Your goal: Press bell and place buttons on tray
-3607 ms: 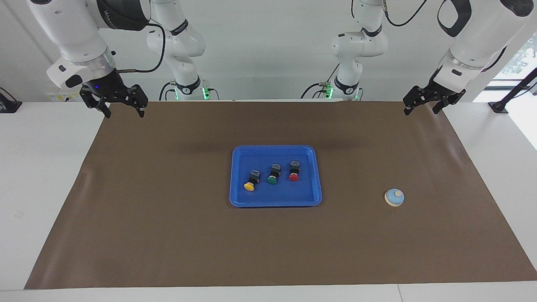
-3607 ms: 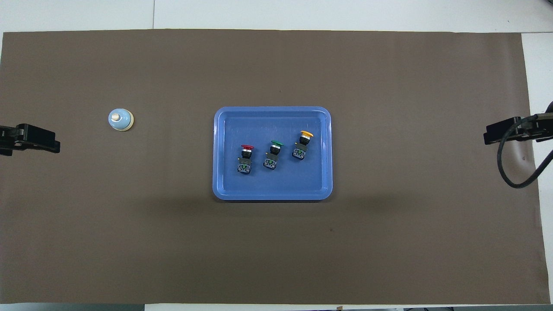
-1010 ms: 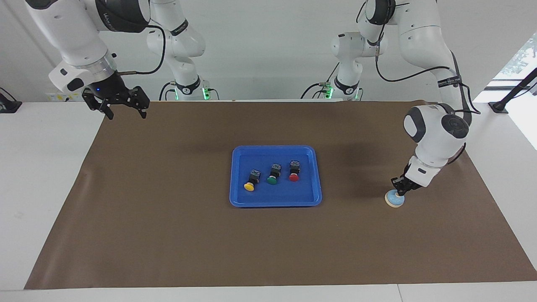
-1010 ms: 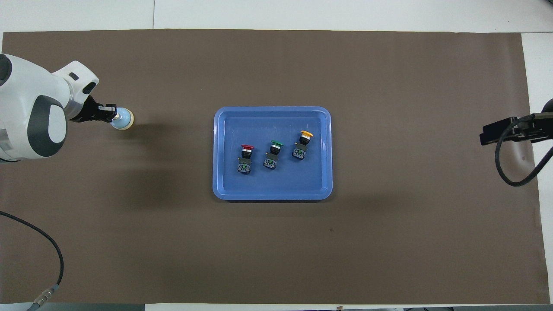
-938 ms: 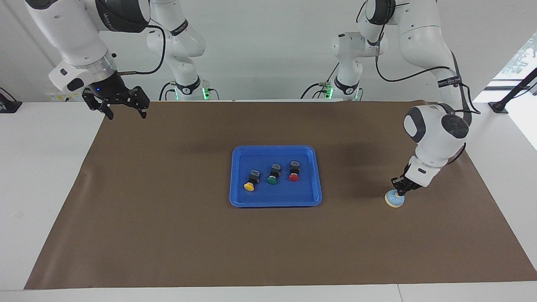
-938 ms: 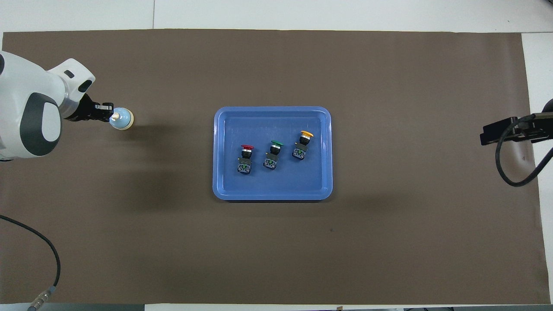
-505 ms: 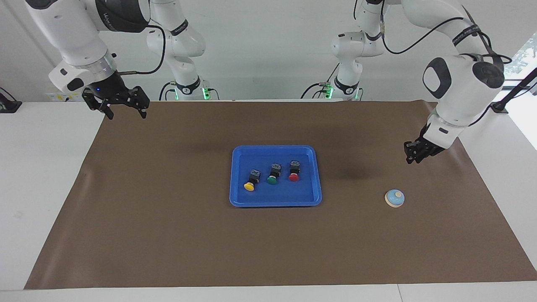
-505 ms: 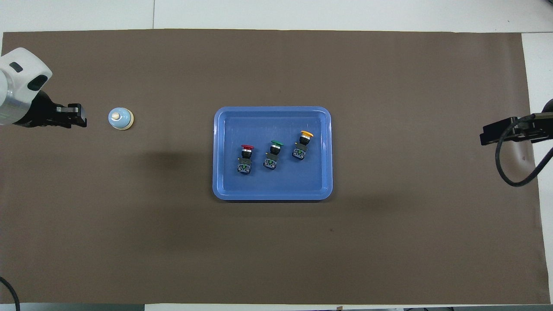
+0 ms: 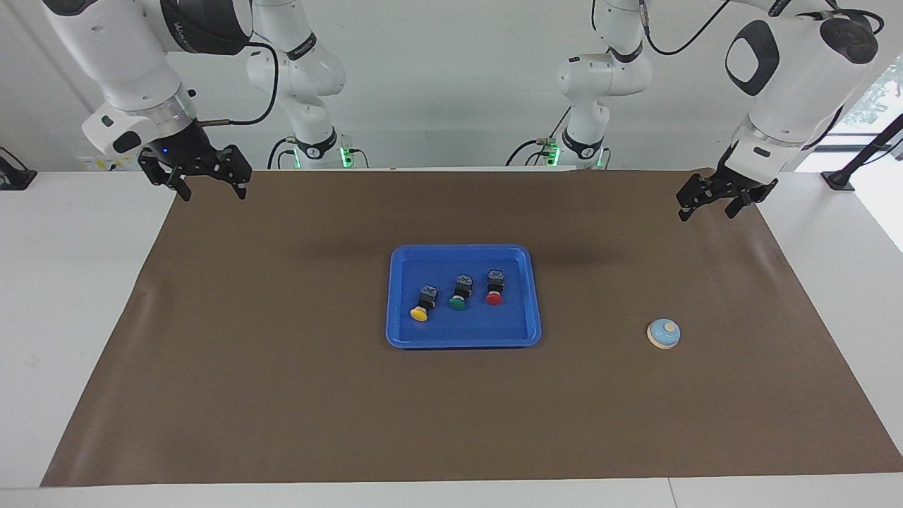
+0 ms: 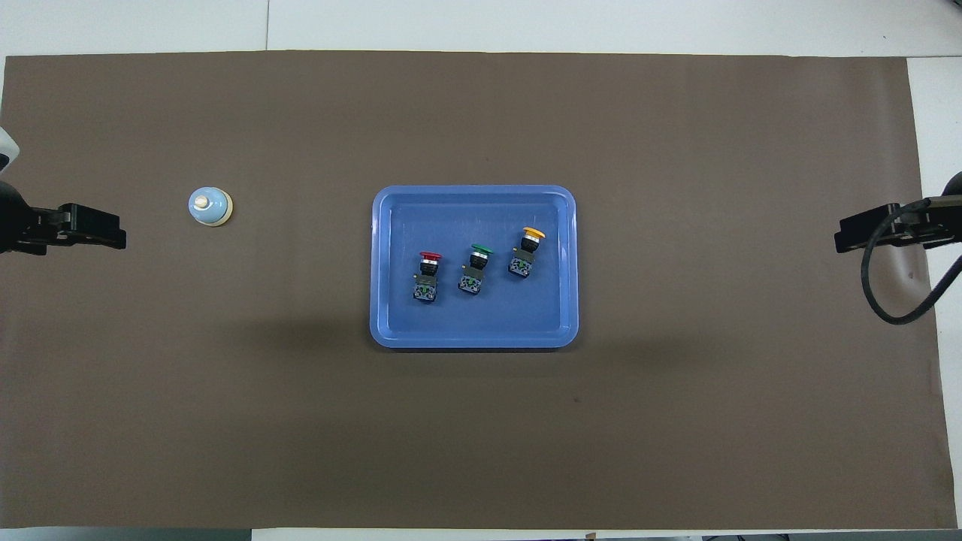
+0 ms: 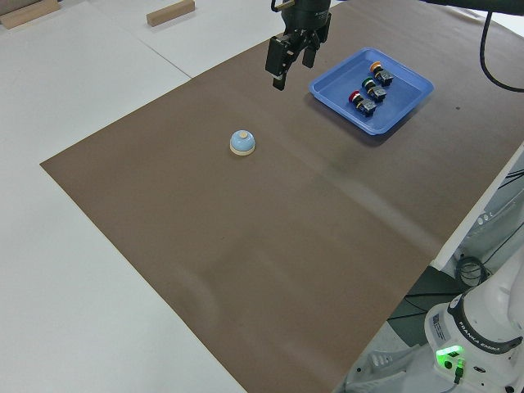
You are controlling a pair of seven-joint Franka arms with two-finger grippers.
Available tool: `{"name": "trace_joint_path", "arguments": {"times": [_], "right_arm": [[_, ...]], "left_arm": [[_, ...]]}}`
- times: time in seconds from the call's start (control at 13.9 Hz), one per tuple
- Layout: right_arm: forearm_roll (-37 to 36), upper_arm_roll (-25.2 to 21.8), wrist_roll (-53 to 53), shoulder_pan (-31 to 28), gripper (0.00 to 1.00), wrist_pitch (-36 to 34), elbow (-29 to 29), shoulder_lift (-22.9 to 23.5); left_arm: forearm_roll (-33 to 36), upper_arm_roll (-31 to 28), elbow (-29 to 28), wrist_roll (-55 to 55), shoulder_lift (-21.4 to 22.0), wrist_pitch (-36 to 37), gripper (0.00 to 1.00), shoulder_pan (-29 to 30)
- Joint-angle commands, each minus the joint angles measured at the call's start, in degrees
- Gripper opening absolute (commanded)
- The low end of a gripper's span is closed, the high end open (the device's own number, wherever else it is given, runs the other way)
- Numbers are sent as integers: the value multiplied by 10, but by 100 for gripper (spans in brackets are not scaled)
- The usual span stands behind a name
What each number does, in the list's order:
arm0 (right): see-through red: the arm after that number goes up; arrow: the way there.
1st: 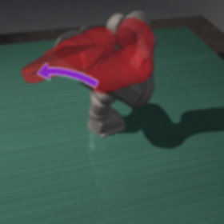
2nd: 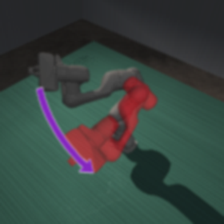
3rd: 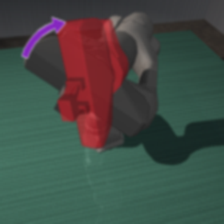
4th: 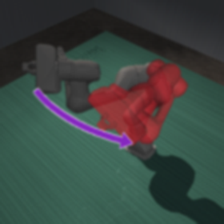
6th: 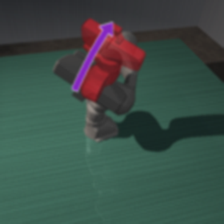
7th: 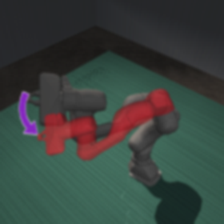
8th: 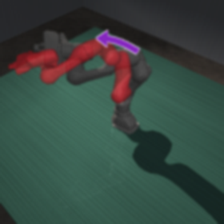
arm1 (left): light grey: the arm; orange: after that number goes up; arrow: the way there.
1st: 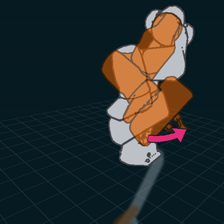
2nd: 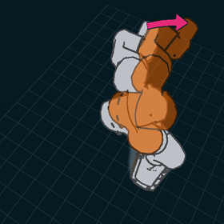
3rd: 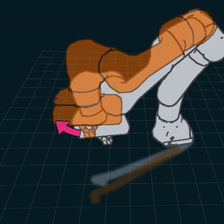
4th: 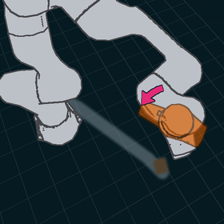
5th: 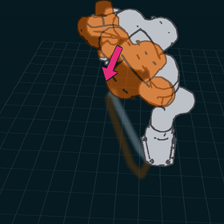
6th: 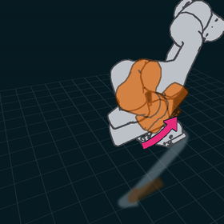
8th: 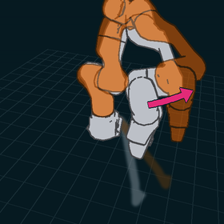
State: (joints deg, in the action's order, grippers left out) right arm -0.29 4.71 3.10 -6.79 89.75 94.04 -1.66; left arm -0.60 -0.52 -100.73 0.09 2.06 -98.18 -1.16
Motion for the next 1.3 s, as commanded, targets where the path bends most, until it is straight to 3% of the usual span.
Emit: {"name": "trace_joint_path", "arguments": {"times": [0.0,0.14,0.43,1.23], "right_arm": [[9,0,2,-2,100,-5,10,-10],[9,0,2,-2,100,-5,9,-10],[9,0,2,-2,100,-5,10,-10],[9,0,2,-2,100,-5,9,-10]], "left_arm": [[9,2,47,0,-17,52,100,-3],[9,2,75,0,-28,92,100,-3],[9,2,69,1,-20,108,100,-4],[9,2,69,0,-18,115,100,-2]]}}
